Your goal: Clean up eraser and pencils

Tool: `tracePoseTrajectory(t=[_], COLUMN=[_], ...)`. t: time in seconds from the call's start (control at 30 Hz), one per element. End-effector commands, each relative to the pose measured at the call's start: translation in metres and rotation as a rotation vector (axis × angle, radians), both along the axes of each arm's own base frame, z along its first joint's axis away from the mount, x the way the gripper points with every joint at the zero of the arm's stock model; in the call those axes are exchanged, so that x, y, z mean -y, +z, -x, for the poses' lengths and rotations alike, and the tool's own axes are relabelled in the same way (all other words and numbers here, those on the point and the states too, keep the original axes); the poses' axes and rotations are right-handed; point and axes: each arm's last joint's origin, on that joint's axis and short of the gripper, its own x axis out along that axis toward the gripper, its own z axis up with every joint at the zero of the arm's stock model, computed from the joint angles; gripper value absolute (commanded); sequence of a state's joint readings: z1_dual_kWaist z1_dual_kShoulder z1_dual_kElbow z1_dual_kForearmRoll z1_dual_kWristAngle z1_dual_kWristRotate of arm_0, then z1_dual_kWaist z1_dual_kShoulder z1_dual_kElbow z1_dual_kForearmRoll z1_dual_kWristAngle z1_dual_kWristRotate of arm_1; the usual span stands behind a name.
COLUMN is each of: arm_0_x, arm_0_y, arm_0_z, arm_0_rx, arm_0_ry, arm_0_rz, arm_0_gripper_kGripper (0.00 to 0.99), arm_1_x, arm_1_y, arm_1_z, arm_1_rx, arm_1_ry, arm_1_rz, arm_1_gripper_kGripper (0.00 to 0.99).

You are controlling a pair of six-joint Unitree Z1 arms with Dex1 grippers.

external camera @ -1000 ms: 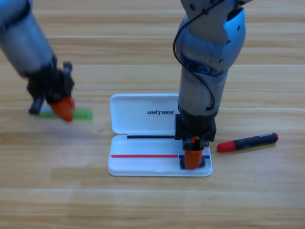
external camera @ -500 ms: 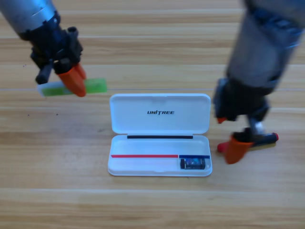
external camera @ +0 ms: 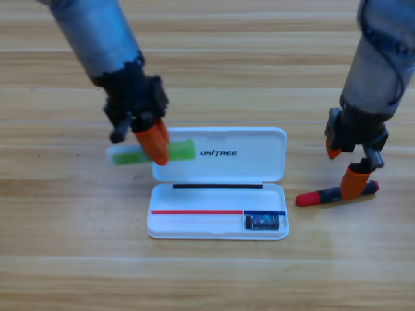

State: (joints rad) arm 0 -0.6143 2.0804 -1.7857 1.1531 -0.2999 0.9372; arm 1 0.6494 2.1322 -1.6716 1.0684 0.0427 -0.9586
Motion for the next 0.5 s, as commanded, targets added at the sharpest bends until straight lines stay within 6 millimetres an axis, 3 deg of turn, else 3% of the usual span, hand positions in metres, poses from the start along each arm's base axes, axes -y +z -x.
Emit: tracePoseTrajectory(t=[0.03,0.5], arm_0_x=[0.039,0.075], arm_0_y=[-0.041,-0.066], arm_0_z=[-0.004,0.0], arm_0_rx=[-0.075,-0.092], arm_0_ry=[-0.043,-0.055], arm_0_rz=[-0.04,-0.072], arm_0_gripper_kGripper=[0.0,0.0], arm_1_x=[0.006,0.003], arm_1_y=[-0.052,-0.075], arm_1_z=[-0.023,-0.028], arm_1_rx=[-0.073,-0.107], arm_1_ry=[-0.019,0.017], arm_1_rz=[0.066,0.092], arm_1_gripper_kGripper=[0.862,0.727])
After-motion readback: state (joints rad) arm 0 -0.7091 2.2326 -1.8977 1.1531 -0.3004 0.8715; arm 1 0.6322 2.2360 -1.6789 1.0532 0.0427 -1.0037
